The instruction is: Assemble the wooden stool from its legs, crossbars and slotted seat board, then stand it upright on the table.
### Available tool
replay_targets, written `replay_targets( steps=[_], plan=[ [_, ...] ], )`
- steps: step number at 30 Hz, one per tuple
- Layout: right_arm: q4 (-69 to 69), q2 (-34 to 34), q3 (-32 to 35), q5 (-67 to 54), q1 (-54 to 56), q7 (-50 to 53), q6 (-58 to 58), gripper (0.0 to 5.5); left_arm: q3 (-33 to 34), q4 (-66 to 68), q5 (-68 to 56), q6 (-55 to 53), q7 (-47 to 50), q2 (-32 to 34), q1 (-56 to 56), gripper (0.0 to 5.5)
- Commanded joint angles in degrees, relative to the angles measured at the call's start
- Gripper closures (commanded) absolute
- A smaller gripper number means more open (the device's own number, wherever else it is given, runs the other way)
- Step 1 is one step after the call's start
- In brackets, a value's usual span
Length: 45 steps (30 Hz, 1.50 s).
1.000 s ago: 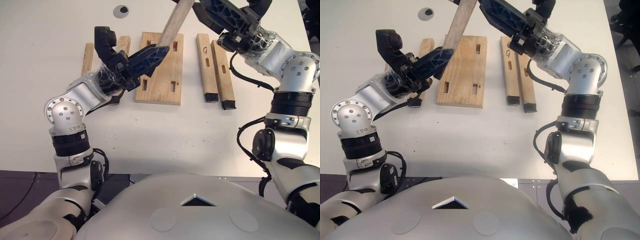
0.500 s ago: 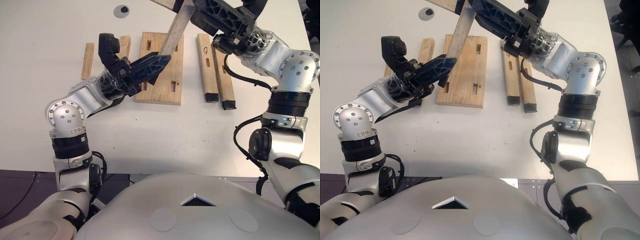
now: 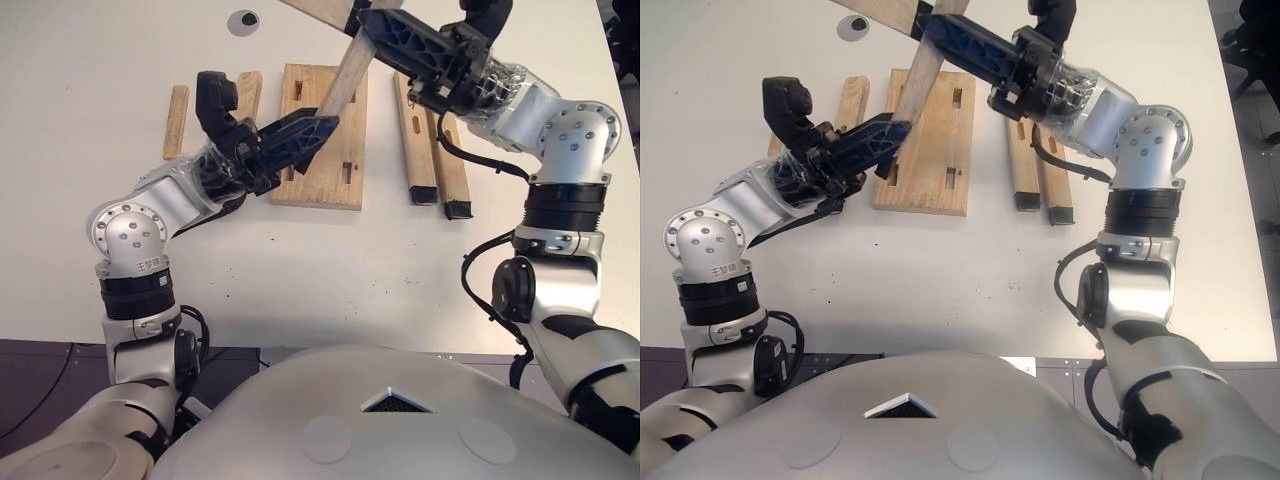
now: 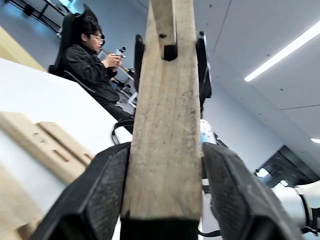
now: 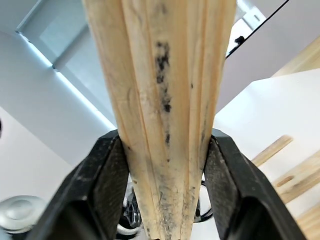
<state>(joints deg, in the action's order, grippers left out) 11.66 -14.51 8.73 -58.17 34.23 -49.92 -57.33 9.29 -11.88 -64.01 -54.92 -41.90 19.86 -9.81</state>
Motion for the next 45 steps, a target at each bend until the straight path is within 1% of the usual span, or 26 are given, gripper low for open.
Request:
replay_targets(
  steps=[1, 3, 4, 5, 7, 10, 15, 17, 21, 29, 33, 35, 39, 42, 45],
  plan=[
    [-0.48, -2.85, 0.98, 4.72, -1.95, -2.5, 6.92, 3.46, 1.7, 2.32, 2.89, 2.21, 0.75, 1.44, 2.26, 2.33],
    [-1.37, -4.42, 0.8, 7.21, -3.63, -4.98, 10.78, 3.46, 2.32, 4.04, 4.53, 3.65, 0.96, 1.41, 3.25, 2.01],
    [-2.06, -5.36, -0.12, 9.28, -4.76, -6.63, 13.46, 3.46, 2.84, 4.83, 5.52, 4.69, 1.6, 1.14, 3.57, 1.95],
    [-2.39, -6.08, -0.95, 11.17, -5.66, -7.97, 15.66, 3.46, 3.42, 5.77, 6.54, 5.82, 2.48, 0.81, 3.63, 1.71],
    [-3.05, -7.34, -3.89, 16.83, -7.93, -11.24, 22.85, 3.46, 5.0, 8.52, 10.48, 10.27, 5.76, -0.02, 3.23, 1.68],
    [-2.25, -6.58, -6.87, 22.39, -8.99, -13.34, 30.4, 3.46, 6.65, 11.0, 13.96, 14.41, 8.22, -0.15, 3.12, 1.68],
    [-0.43, -4.25, -11.16, 28.07, -9.93, -14.77, 38.64, 3.46, 8.69, 10.88, 13.72, 15.16, 9.2, -0.52, 3.19, 1.68],
    [0.49, -4.31, -12.88, 30.34, -10.51, -15.66, 41.03, 3.46, 9.28, 11.12, 13.79, 15.41, 9.56, -0.61, 3.1, 1.68],
    [-0.11, -6.67, -15.11, 33.74, -12.68, -17.96, 44.87, 3.46, 9.61, 11.46, 14.13, 15.29, 9.82, -0.44, 2.92, 1.68],
    [-5.51, -13.05, -14.09, 33.17, -15.33, -20.78, 45.44, 3.46, 11.97, 12.29, 14.22, 15.55, 10.48, 0.71, 2.13, 1.68],
    [-5.94, -14.95, -14.43, 34.78, -16.01, -21.31, 46.46, 3.46, 12.64, 13.09, 14.58, 15.83, 10.71, 0.99, 1.47, 1.68],
    [-3.97, -15.42, -16.34, 38.03, -15.38, -21.25, 48.73, 3.46, 12.83, 13.0, 14.66, 15.99, 10.86, 0.78, 1.63, 1.68],
    [4.47, -15.39, -23.0, 45.21, -10.97, -22.89, 50.73, 3.46, 12.81, 12.72, 14.98, 16.89, 11.81, -0.41, 1.96, 1.68],
    [7.38, -16.42, -27.36, 47.99, -6.63, -23.9, 45.88, 3.46, 12.83, 12.29, 15.0, 17.61, 12.49, -1.41, 2.45, 1.68],
    [6.2, -17.67, -30.62, 48.23, -1.93, -25.04, 37.07, 3.46, 13.02, 10.76, 15.01, 18.81, 13.42, -3.25, 4.63, 1.68]
  ],
)
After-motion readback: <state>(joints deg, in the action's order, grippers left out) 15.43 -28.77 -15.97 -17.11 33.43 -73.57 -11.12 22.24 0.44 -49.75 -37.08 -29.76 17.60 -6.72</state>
